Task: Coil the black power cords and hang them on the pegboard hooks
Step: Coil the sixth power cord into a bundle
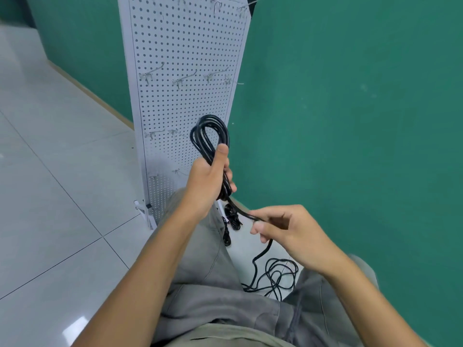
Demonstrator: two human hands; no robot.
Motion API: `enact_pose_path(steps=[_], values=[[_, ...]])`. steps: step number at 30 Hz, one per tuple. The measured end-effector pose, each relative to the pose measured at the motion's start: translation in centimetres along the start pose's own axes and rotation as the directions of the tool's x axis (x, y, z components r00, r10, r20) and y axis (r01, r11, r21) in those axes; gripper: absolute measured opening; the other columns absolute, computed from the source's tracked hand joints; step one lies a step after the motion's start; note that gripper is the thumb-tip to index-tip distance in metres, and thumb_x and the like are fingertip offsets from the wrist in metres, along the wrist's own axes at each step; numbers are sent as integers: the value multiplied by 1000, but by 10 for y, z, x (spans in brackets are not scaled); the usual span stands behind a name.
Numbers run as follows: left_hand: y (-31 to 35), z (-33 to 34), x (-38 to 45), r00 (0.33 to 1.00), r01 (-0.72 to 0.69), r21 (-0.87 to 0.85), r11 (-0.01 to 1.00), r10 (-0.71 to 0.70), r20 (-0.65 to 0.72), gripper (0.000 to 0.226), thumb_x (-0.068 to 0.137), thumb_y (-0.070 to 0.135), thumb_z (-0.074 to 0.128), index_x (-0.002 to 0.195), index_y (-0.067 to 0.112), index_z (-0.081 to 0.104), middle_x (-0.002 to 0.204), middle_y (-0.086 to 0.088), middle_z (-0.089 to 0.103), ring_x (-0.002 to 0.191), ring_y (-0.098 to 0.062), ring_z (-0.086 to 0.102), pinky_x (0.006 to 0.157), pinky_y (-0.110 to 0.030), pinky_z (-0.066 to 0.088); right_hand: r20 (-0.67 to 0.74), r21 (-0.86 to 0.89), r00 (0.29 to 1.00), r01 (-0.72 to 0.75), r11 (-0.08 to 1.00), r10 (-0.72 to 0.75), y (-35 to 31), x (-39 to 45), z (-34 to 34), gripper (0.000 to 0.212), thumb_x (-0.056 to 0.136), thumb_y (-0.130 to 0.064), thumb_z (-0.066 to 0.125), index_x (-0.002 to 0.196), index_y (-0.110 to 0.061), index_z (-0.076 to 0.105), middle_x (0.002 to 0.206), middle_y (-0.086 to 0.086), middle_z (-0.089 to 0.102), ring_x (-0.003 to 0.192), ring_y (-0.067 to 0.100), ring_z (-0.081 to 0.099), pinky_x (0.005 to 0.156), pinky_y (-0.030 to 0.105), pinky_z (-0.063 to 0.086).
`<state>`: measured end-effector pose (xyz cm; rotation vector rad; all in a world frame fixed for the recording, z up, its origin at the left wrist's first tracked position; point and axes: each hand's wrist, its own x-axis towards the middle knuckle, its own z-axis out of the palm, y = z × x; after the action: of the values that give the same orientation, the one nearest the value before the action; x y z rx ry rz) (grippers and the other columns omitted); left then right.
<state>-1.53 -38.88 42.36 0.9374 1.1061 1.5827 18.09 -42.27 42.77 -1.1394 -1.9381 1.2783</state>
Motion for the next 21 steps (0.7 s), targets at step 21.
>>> enact_pose_path(steps=[21], values=[[-14, 32, -28, 770, 147, -44, 988, -86, 633, 54, 73, 77, 70, 69, 24, 57, 66, 1, 47, 57, -19, 58, 64, -38, 45, -461, -47, 883, 72, 996, -86, -22, 10, -27, 63, 57, -40, 97, 87, -16, 47, 88, 17, 60, 62, 44, 66, 55, 39, 53]])
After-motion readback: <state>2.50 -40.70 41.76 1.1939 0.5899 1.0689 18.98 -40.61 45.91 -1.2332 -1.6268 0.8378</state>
